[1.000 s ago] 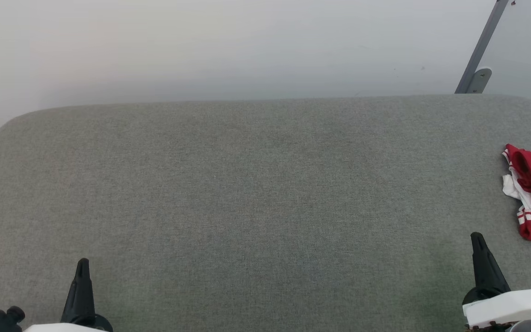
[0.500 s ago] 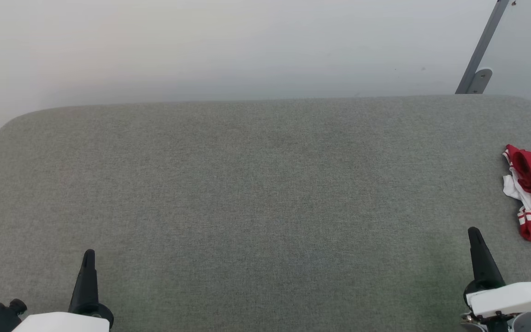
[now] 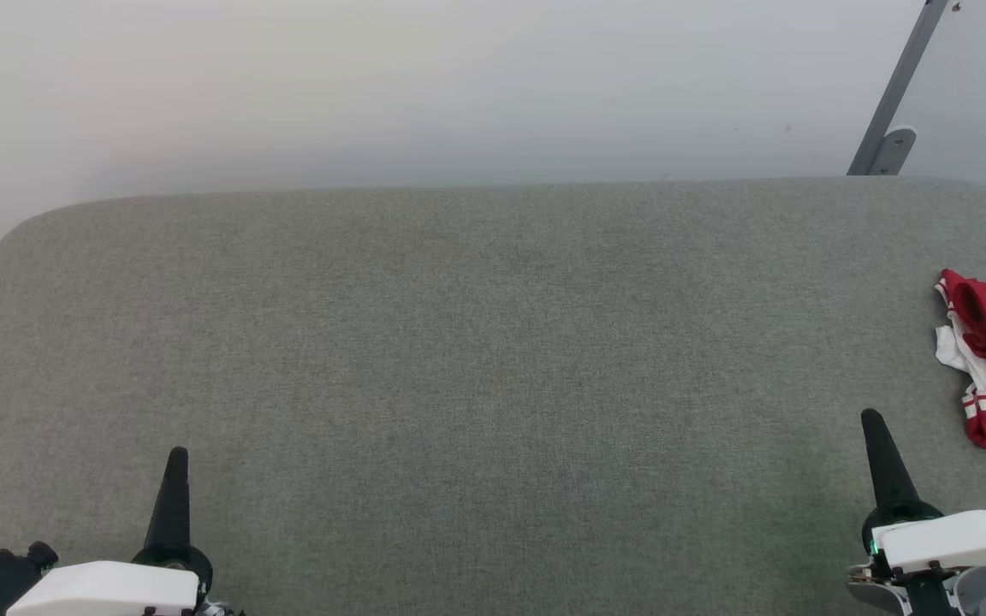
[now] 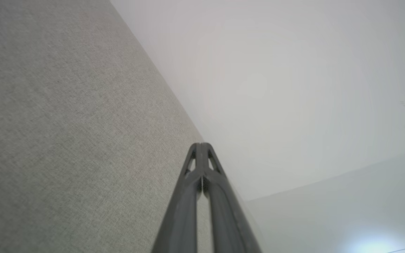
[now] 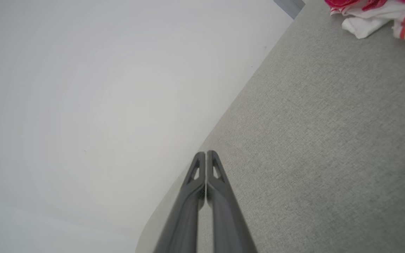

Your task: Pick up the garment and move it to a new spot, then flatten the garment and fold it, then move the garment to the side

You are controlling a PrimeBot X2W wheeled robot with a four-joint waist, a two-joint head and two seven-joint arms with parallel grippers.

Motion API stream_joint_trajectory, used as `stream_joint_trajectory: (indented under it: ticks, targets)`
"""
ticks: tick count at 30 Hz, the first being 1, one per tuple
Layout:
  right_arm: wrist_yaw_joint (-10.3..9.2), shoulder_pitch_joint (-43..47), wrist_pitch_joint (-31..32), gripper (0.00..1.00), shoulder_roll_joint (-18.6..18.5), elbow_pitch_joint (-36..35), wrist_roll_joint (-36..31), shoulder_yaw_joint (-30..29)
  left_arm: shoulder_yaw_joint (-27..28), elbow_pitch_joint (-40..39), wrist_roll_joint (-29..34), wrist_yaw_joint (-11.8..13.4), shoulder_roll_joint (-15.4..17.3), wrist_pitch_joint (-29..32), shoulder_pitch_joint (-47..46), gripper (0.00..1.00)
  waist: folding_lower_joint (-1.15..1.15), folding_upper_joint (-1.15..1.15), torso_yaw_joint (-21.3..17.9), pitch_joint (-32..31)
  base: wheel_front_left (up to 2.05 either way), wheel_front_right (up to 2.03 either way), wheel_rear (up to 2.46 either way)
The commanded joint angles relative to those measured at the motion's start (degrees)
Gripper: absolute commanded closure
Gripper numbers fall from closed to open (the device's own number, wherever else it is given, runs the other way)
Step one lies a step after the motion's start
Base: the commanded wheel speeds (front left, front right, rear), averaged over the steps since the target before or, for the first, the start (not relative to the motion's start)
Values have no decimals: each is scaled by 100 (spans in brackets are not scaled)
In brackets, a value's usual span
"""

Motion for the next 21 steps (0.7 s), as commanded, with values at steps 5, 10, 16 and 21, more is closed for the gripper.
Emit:
stream_joint_trajectory:
  ticks: [5,10,16,21]
  targets:
    - [1,-141,111,100,23,-28,336,-25,-8,10,-352,-17,-5,102,-180,100,0,0,4,-2,0,0,0]
    - [1,-188,184,100,53,-14,589,-36,-11,54,-603,-18,-20,181,-246,100,0,0,9,-4,0,0,0]
    - [1,-230,285,100,91,7,927,-53,-17,107,-943,-20,-45,283,-325,100,0,0,14,-7,0,0,0]
    - [1,-276,356,100,117,21,1158,-64,-21,141,-1183,-21,-62,346,-399,100,0,0,19,-9,0,0,0]
